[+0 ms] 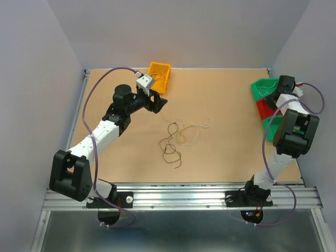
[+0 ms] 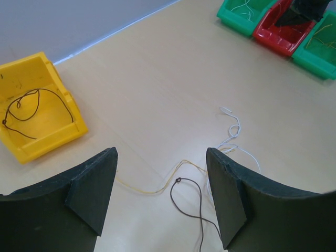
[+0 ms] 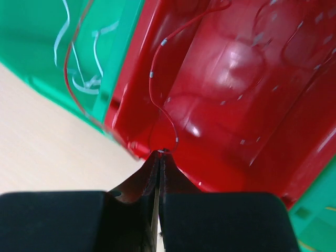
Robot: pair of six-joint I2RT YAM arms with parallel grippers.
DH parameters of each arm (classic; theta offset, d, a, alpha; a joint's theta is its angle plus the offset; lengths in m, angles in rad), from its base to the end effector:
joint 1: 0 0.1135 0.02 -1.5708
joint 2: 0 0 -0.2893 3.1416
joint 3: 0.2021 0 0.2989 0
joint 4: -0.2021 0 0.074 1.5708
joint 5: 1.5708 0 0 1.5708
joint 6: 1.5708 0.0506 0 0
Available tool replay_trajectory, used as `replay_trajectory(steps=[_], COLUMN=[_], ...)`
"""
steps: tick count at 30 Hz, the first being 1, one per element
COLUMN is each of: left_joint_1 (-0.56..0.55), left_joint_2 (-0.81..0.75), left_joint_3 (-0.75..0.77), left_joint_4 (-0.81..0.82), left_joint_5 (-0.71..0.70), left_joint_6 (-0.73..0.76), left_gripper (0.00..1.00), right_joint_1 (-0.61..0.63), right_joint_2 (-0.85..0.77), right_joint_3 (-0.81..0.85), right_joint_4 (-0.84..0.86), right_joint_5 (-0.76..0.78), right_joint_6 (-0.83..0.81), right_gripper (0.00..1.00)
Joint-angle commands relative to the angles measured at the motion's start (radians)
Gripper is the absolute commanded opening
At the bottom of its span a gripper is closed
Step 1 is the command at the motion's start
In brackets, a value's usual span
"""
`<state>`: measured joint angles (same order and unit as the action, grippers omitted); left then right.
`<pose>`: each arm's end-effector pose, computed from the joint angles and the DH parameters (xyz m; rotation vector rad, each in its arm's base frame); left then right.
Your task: Untangle the cables
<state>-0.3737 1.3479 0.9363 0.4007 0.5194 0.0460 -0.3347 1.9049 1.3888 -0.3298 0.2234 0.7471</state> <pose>0.3319 -0.1571 0.3322 0.7291 1.4466 -0.6635 0.4506 -0.1686 0.2022 1.3168 1.9950 -0.0768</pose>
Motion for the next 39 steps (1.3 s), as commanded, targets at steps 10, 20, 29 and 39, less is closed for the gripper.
replay_trajectory(steps=[10,20,29,39], left_joint_1=[-0.004,-0.005,-0.005,-0.005], left_joint_2=[0.028,0.005,-0.013,-0.024], left_joint_3=[0.062,0.053,0.042,0.036], left_joint_4=[0.018,0.018,0.021,0.021], left_joint_5=[-0.015,-0.016,-0.005,0.001], left_joint_6=[0.000,0.008,0.012,0.017], left_gripper=[0.79,0.79,0.79,0.79], right_joint_1=[-0.110,-0.104,-0.082,-0.082], right_joint_2=[0.082,0.013,-0.136,-0.147], right_joint_3=[0.108,0.078,-0.008,-0.040], right_joint_4=[0.034,0.037,0.040,0.067], right_joint_5=[0.031,0.048,0.125,0.082], right_joint_6=[0.152,0.101,0.069,0.044], right_gripper=[0.01,0.26,0.48,0.47])
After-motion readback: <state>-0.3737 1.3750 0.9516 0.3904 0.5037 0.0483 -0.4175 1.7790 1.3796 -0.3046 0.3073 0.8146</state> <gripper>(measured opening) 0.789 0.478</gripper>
